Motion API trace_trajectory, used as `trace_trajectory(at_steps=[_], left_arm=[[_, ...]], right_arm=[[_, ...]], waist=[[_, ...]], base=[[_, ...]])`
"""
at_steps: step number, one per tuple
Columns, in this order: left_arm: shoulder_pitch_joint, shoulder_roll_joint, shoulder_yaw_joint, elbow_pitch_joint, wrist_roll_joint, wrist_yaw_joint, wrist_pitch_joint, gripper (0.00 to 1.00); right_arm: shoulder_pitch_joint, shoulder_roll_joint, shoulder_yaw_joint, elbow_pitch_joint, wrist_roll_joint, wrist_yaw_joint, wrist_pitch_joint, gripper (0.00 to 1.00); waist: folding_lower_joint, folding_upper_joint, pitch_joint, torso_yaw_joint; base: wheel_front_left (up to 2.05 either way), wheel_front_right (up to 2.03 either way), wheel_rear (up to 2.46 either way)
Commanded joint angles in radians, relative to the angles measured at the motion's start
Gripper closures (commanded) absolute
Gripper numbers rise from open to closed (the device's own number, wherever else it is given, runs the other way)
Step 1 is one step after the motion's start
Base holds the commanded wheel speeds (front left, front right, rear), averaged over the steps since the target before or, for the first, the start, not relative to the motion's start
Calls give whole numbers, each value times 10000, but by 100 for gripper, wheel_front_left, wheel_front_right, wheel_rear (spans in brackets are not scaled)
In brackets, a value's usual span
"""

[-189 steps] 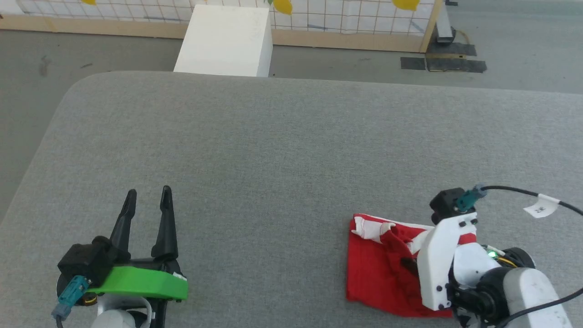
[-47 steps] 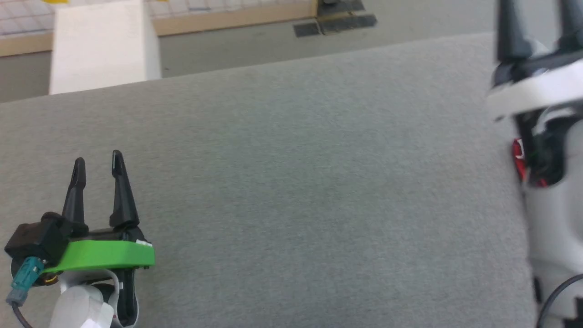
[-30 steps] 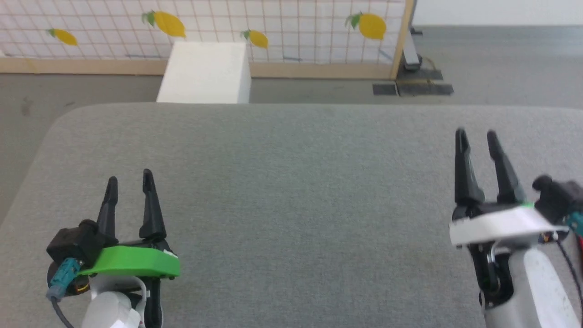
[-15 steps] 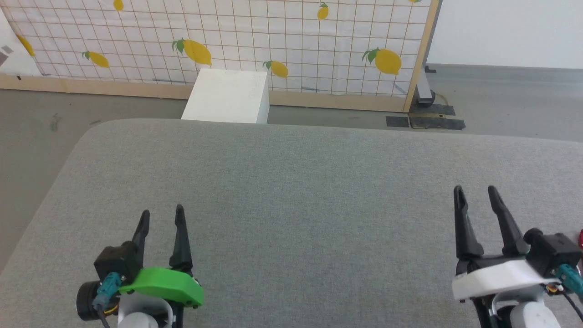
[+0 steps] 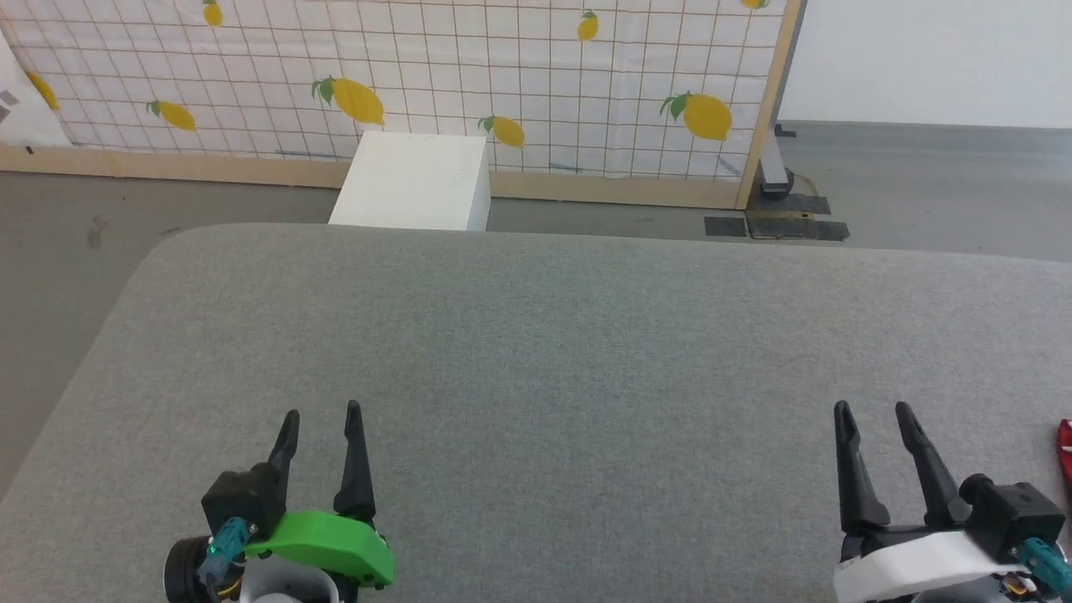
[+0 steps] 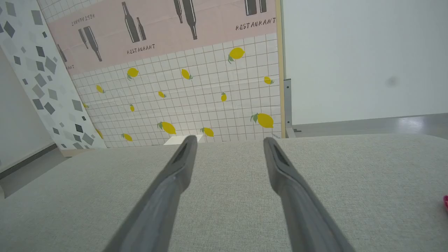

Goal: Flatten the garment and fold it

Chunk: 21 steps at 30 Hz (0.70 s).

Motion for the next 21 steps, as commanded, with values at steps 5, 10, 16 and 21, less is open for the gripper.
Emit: trace_trajectory(at_steps=[5, 10, 16, 21], left_arm=[[170, -56, -40, 28, 79, -82, -37, 0], [162, -72, -89, 81, 161, -147, -37, 0], [75, -42, -76, 56, -1, -138, 15, 100], [82, -47, -55, -5, 70, -141, 83, 100]], right_arm=[[180, -7, 143, -85, 121, -13, -58, 0], [169, -7, 158, -90, 163, -13, -58, 0], [101, 2, 142, -27, 160, 0, 7, 100], [80, 2, 148, -51, 96, 0, 75, 100]], waist=[[1, 0, 40, -68], [1, 0, 52, -98], [1, 0, 53, -112], [1, 0, 66, -137]], base=[[0, 0, 0], [0, 0, 0], [0, 0, 0], [0, 0, 0]])
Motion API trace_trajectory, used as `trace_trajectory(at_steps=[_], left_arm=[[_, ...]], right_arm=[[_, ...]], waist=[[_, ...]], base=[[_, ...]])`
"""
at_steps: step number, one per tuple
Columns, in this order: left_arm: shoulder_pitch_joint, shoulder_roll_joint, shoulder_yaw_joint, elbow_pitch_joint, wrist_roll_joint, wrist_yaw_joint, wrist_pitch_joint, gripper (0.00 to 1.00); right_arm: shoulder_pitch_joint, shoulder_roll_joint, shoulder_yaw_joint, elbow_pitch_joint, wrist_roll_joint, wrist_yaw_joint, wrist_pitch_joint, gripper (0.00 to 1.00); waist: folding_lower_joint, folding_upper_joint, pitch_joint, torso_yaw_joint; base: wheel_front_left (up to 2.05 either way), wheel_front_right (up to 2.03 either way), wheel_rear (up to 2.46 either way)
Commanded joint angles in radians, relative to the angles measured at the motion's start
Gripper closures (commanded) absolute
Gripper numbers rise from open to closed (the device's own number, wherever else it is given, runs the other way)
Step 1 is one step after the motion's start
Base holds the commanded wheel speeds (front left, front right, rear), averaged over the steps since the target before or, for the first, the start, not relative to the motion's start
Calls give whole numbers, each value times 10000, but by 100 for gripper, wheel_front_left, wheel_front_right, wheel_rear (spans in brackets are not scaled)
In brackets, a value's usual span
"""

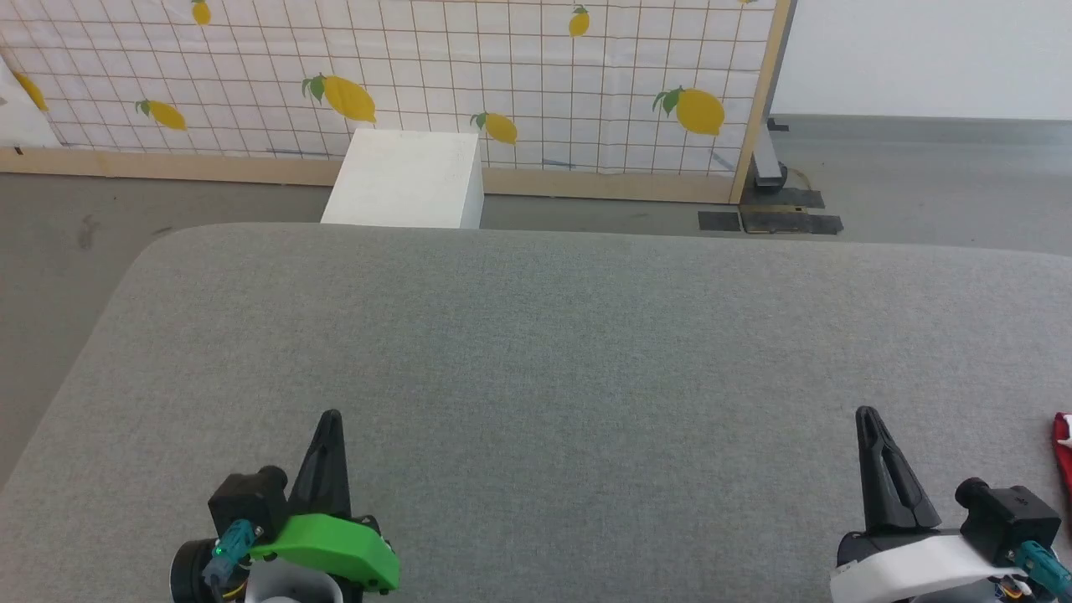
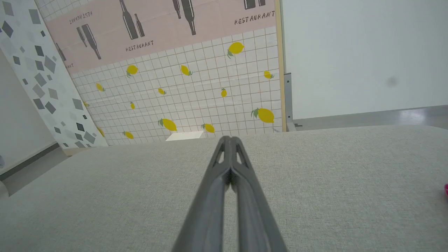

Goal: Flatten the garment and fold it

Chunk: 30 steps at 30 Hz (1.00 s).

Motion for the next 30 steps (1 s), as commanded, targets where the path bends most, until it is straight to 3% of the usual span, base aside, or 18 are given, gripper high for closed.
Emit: trace_trajectory(at_steps=[1, 30], left_arm=[[9, -6, 21, -61, 95, -5, 43, 100], [69, -45, 205, -567, 695, -33, 626, 100]], right_arm=[[-28, 0, 11, -41, -82, 0, 67, 100], [-205, -2, 79, -291, -625, -3, 647, 100]], waist=[[0, 0, 6, -11], [0, 0, 113, -208]], base=[[0, 0, 0], [0, 0, 0]])
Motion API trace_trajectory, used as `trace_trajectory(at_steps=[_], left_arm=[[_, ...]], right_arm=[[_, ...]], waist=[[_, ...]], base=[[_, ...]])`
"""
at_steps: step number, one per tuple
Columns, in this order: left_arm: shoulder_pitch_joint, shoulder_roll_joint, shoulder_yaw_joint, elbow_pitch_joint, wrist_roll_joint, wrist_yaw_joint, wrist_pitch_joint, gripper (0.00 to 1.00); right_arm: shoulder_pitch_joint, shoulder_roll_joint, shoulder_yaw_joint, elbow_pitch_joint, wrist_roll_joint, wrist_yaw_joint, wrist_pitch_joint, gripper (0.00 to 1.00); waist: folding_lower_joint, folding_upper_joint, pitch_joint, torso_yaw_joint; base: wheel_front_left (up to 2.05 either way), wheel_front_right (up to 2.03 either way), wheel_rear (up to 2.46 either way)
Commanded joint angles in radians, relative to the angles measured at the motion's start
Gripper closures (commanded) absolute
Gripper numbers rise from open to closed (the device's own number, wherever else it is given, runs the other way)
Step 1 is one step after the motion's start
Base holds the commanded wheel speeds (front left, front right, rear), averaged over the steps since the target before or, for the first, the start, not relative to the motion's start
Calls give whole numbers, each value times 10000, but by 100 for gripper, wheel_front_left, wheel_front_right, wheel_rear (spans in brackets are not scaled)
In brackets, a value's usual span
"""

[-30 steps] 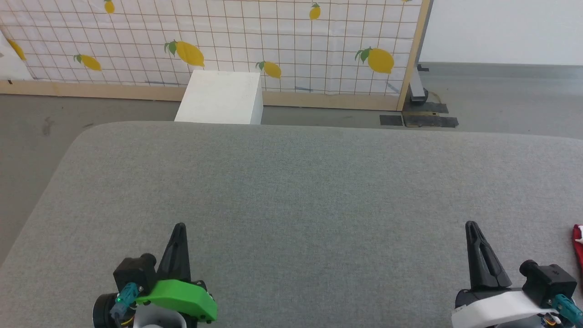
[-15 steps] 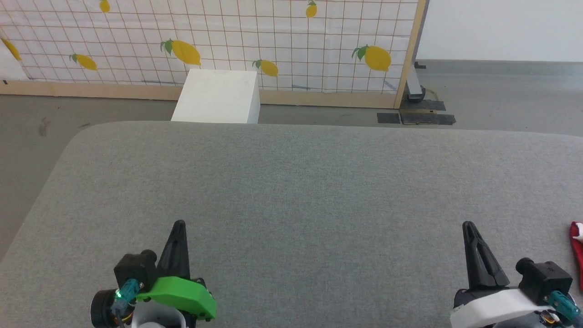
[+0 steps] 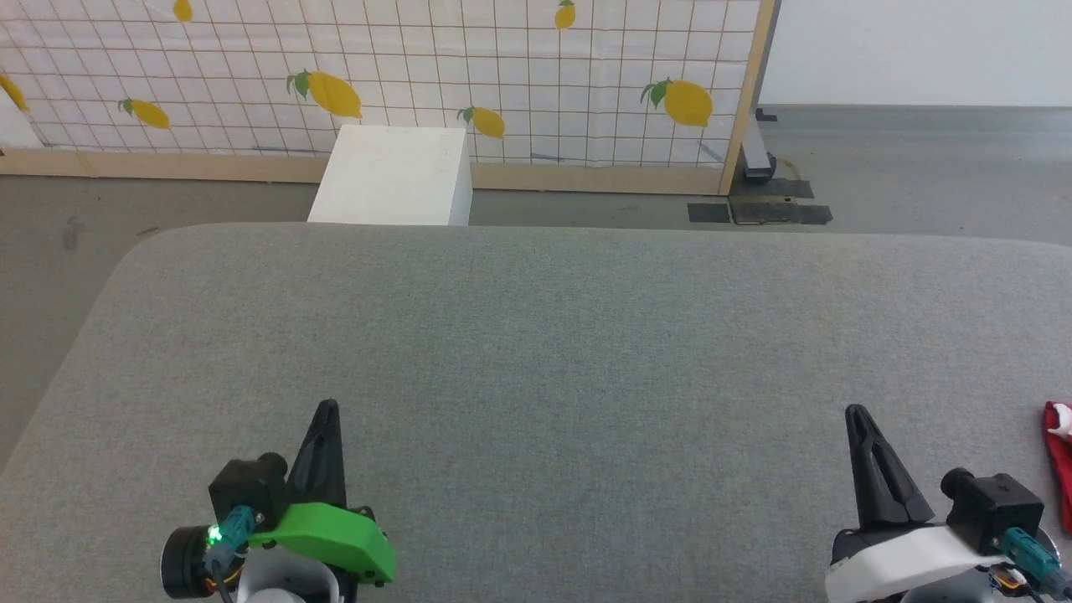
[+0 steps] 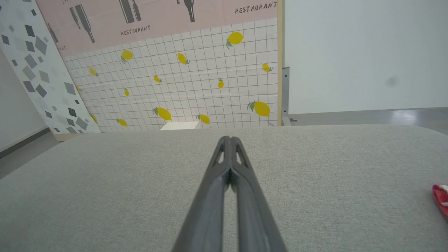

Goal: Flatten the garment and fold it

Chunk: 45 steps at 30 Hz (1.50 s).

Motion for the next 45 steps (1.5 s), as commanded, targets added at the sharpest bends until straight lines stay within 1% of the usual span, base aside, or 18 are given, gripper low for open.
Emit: trace_trajectory(at_steps=[1, 45], left_arm=[[70, -36, 49, -89, 144, -19, 67, 100], [166, -98, 343, -900, 1104, -64, 1000, 100]], right_arm=[[-173, -2, 30, -89, -101, -4, 76, 100], [-455, -5, 139, -489, -971, -8, 1005, 100]], waist=[[0, 0, 6, -10], [0, 0, 177, -325]], base=[[0, 0, 0], [0, 0, 0]])
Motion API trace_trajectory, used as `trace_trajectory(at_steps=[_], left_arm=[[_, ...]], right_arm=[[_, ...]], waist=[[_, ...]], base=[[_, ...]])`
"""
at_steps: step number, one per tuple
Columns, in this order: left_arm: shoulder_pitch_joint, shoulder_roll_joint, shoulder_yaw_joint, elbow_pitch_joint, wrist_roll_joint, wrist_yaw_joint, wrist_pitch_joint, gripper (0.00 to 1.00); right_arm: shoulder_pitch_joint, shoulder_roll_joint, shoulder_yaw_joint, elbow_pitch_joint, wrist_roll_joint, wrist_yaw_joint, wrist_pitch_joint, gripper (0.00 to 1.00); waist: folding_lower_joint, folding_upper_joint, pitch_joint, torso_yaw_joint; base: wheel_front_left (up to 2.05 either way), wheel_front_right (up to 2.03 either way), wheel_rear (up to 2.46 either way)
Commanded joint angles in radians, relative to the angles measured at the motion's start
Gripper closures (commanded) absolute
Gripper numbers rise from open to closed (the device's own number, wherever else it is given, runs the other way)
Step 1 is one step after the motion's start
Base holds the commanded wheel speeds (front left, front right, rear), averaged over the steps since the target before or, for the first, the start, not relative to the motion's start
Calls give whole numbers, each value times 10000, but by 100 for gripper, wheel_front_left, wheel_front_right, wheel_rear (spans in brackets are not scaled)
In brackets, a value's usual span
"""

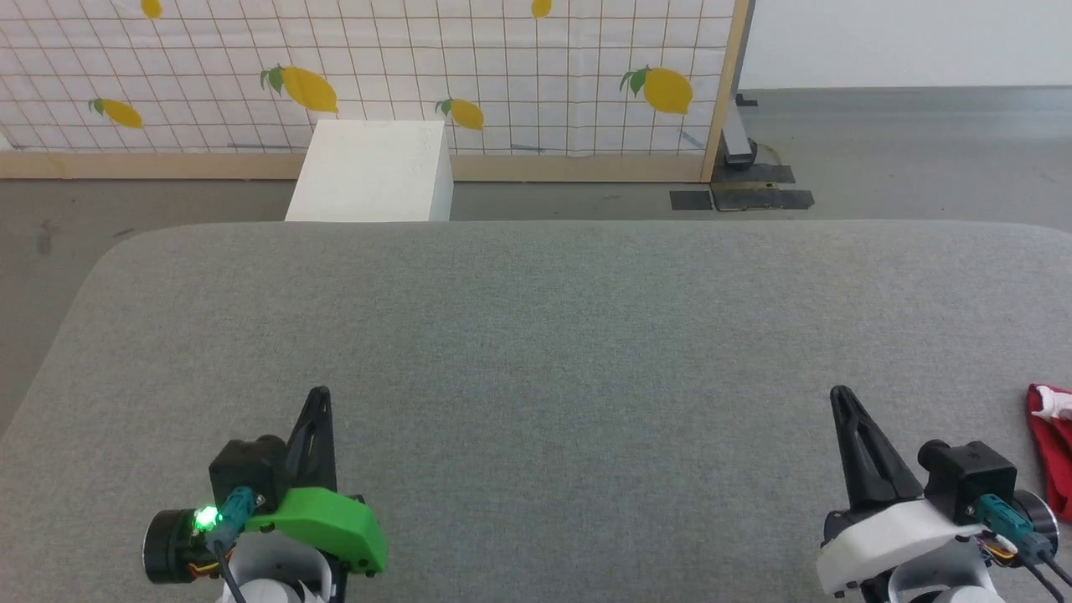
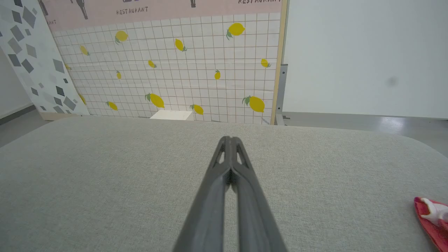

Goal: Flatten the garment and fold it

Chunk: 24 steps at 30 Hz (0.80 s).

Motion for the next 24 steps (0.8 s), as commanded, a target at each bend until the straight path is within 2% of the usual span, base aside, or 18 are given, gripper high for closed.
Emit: trace_trajectory(at_steps=[1, 24], left_arm=[[125, -50, 51, -85, 111, -50, 56, 100], [181, -86, 223, -560, 674, -77, 604, 100]], right_arm=[[-133, -4, 17, -82, -129, -9, 86, 100], [-299, -5, 81, -316, -638, -11, 630, 100]], waist=[[0, 0, 7, -11], [0, 0, 107, -195]], base=[[0, 0, 0], [0, 0, 0]])
